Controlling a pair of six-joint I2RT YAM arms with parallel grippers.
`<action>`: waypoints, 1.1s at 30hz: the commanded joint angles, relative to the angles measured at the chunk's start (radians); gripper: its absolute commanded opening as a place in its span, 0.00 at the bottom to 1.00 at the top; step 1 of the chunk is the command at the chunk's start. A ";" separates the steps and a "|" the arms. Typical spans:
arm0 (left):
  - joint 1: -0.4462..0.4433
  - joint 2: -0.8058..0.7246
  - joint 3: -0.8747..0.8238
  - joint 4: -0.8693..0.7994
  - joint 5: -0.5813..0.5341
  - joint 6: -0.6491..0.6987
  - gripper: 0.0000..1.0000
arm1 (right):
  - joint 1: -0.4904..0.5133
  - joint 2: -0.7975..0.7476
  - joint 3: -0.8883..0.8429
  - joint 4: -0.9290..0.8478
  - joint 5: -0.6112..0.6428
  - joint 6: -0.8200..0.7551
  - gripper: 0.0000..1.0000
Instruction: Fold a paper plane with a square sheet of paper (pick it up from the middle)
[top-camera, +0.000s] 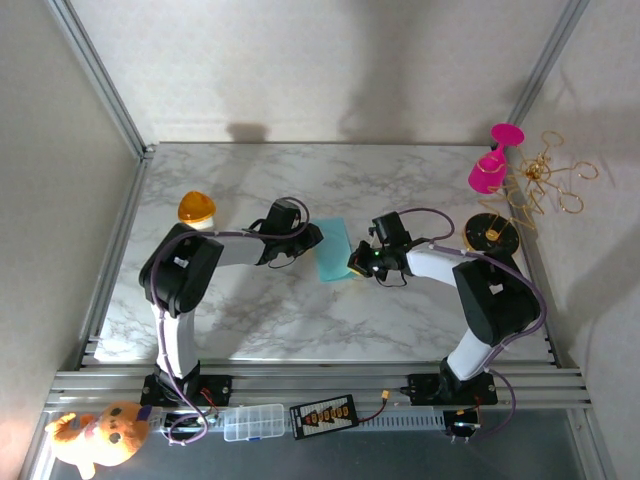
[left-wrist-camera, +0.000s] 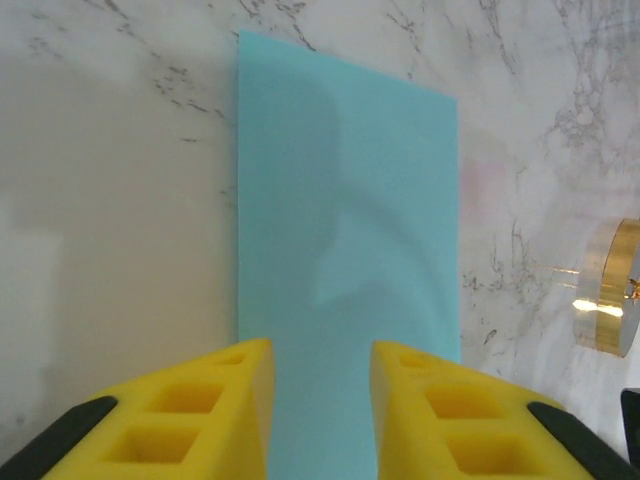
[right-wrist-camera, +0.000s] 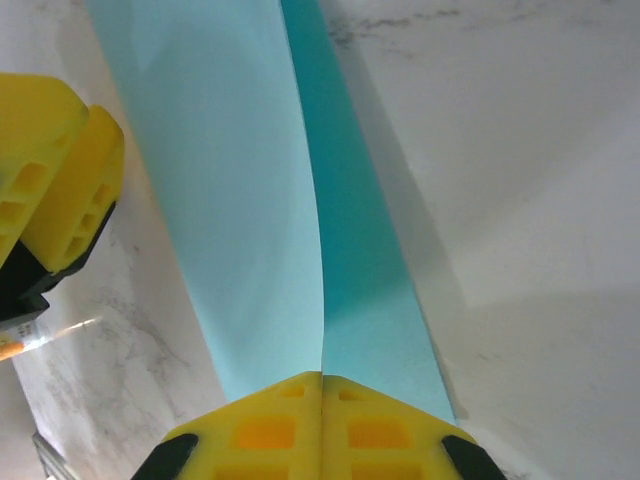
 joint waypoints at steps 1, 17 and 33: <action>0.001 0.034 0.030 0.033 0.029 0.003 0.29 | -0.001 -0.017 -0.004 -0.044 0.021 0.010 0.00; -0.003 0.107 0.086 -0.114 0.001 0.060 0.22 | 0.005 0.003 0.082 -0.083 -0.001 -0.033 0.00; -0.029 0.162 0.185 -0.302 -0.077 0.153 0.17 | 0.058 0.122 0.193 -0.029 -0.065 -0.050 0.00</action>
